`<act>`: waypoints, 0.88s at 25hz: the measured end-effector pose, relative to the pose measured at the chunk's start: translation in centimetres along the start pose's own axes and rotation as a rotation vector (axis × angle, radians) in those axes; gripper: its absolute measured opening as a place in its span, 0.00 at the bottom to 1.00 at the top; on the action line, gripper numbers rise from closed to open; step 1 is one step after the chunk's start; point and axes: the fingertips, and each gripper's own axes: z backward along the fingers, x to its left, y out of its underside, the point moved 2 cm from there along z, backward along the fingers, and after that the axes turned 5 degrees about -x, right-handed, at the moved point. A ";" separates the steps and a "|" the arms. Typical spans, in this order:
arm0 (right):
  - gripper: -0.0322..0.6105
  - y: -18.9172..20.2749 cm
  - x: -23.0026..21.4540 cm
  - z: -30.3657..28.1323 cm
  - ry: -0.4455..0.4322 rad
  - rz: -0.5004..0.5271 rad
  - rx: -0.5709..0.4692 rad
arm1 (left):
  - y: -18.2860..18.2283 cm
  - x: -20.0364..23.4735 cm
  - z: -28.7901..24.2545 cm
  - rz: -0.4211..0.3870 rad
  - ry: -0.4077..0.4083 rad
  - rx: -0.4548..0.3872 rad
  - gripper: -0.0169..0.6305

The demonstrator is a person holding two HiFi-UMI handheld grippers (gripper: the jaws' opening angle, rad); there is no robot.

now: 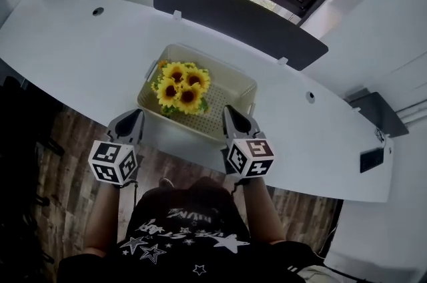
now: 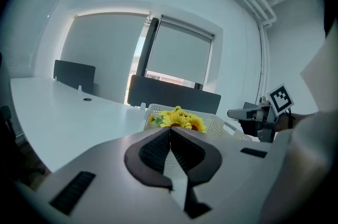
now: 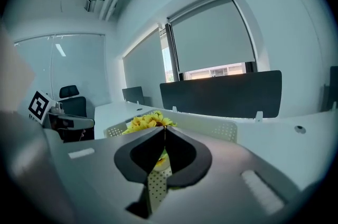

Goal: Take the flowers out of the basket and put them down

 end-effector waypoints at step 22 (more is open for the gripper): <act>0.06 -0.7 -2.7 -4.7 -0.184 -0.061 0.051 | -0.8 -0.7 -4.1 -0.051 -0.170 0.063 0.04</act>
